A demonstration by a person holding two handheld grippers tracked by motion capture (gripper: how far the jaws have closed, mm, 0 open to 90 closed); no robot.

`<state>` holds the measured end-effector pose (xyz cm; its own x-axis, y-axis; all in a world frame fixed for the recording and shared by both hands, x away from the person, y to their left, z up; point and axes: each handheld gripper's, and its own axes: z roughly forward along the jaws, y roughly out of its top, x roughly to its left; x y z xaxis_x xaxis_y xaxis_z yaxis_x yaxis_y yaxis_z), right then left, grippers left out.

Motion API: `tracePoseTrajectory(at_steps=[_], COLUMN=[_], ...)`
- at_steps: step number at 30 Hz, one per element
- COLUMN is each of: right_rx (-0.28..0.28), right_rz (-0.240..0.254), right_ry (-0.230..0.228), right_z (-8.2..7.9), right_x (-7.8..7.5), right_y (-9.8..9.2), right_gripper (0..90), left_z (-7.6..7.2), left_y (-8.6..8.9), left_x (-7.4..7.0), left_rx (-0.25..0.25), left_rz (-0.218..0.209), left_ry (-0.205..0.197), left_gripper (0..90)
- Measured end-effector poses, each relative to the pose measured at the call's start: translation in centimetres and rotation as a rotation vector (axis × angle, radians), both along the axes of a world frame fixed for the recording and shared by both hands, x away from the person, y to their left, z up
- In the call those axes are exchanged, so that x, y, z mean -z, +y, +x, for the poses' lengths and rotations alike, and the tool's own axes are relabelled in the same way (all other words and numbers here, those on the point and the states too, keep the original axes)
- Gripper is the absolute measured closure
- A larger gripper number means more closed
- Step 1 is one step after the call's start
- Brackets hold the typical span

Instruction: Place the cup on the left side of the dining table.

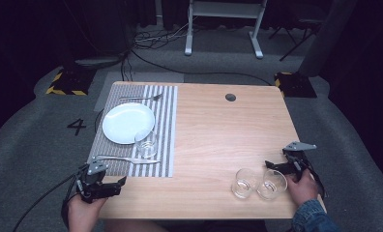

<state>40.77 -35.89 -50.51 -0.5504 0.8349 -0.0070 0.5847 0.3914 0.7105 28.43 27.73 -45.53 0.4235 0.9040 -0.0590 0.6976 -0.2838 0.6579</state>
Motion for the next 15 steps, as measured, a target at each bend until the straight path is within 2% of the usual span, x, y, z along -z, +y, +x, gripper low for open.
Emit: tracePoseTrajectory(at_steps=[5, 6, 7, 8, 11, 15], right_rx=[0.0, 0.0, 0.0, 0.0, 0.0, 0.0], right_rz=[0.0, 0.0, 0.0, 0.0, 0.0, 0.0], right_ry=[0.0, 0.0, 0.0, 0.0, 0.0, 0.0], right_z=[0.0, 0.0, 0.0, 0.0, 0.0, 0.0], right_x=[0.0, 0.0, 0.0, 0.0, 0.0, 0.0], right_y=[0.0, 0.0, 0.0, 0.0, 0.0, 0.0], right_gripper=[0.7, 0.7, 0.7, 0.7, 0.7, 0.7], left_z=[0.0, 0.0, 0.0, 0.0, 0.1, 0.1], left_y=[0.5, 0.5, 0.7, 0.7, 0.8, 0.6], left_x=[1.0, 1.0, 1.4, 1.4, 2.0, 2.5], left_rx=[-0.006, -0.006, -0.01, -0.01, -0.013, -0.015], left_rz=[-0.01, -0.01, -0.016, -0.016, -0.018, -0.008], left_ry=[0.049, 0.049, 0.074, 0.074, 0.11, 0.127], left_gripper=[18.1, 18.1, 18.1, 18.1, 18.1, 18.1])
